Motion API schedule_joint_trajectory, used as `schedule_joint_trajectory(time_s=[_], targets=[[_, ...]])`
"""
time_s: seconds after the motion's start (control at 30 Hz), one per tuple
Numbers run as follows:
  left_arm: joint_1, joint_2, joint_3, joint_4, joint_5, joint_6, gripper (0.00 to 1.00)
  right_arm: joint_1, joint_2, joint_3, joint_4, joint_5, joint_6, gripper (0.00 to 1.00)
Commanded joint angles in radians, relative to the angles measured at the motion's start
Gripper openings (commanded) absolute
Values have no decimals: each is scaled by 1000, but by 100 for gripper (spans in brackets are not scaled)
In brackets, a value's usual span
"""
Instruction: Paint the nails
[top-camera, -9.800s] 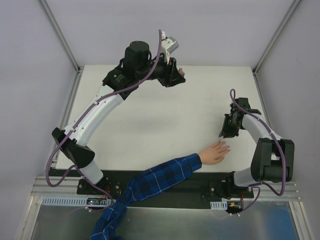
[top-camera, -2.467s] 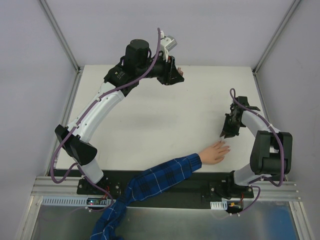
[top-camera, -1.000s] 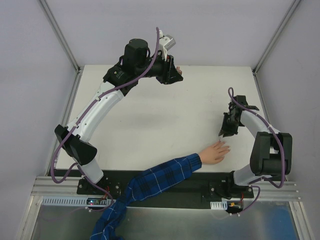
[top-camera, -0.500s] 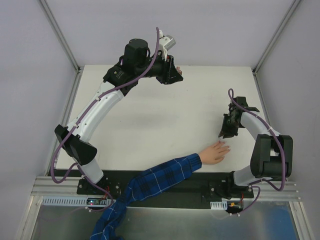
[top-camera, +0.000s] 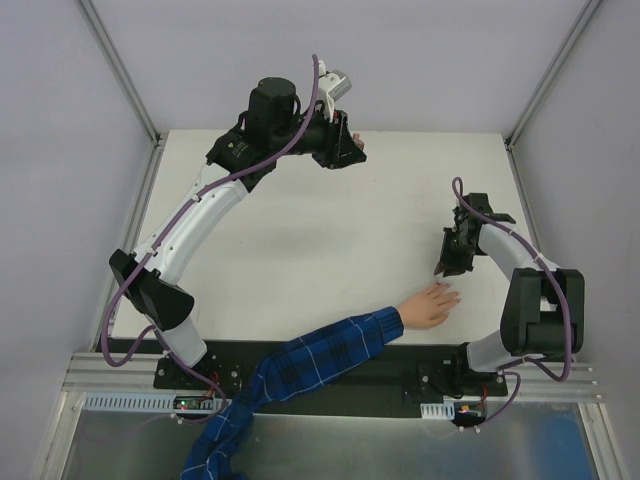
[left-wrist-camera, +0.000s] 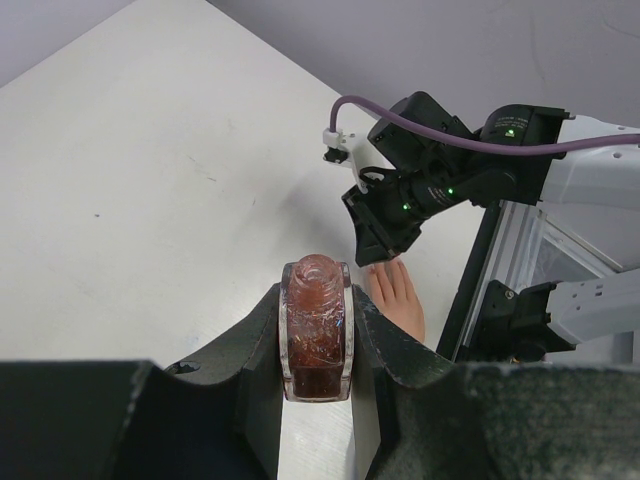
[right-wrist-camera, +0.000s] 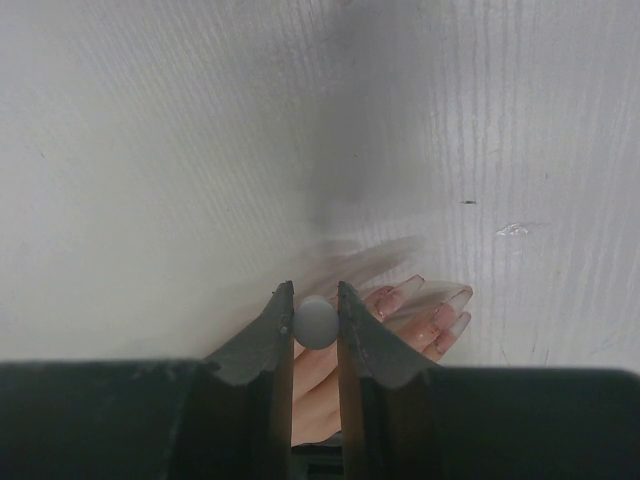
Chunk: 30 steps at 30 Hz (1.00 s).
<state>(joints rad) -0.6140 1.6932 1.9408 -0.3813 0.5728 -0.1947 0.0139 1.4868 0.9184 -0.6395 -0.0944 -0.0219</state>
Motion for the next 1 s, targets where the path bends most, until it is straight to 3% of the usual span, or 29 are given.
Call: schedule_joint_trajectory(time_s=[0.0, 0.97], targets=[[5, -30, 18, 28, 16, -5, 0, 3, 13, 33, -9, 5, -6, 0], [5, -23, 29, 28, 15, -2, 0, -52, 43, 40, -2, 28, 14, 0]])
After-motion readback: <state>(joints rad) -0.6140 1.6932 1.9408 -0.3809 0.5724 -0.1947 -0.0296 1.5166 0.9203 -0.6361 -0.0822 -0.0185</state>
